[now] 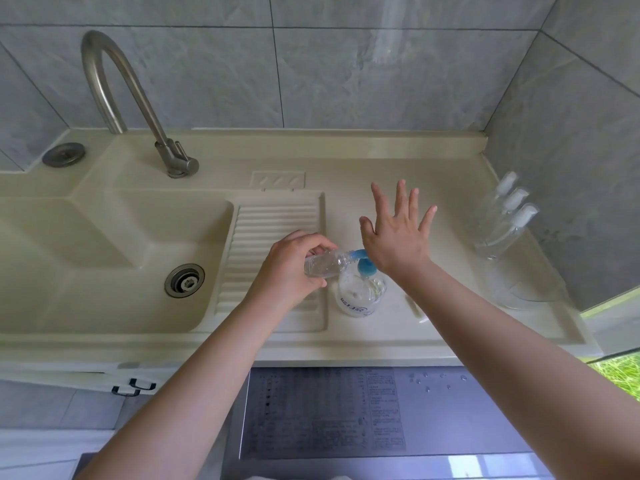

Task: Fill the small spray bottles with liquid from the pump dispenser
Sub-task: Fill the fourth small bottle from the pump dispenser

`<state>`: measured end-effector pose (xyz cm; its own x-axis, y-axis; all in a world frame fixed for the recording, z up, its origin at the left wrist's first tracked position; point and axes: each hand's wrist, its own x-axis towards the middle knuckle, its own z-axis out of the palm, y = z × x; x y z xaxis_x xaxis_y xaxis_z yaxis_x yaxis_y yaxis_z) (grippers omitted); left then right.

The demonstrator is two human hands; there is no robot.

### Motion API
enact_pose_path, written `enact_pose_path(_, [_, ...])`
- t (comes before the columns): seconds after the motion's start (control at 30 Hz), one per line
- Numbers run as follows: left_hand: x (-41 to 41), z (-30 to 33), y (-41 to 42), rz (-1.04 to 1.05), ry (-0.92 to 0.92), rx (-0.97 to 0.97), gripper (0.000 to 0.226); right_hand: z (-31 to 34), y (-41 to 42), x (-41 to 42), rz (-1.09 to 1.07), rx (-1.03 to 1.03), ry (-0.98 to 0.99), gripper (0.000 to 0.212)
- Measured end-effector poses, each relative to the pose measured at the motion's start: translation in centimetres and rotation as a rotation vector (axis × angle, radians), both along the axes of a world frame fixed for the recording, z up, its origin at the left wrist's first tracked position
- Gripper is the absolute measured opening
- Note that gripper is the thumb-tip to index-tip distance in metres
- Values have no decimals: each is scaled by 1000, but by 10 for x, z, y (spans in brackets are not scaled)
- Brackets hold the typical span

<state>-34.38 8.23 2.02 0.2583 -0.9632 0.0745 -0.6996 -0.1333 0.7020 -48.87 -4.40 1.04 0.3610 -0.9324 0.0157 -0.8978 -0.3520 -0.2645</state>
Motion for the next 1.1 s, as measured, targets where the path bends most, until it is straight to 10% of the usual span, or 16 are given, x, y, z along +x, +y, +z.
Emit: enact_pose_path(1.1, [-1, 1, 1, -2, -11, -7, 57, -5, 0, -1, 29, -29, 65, 56])
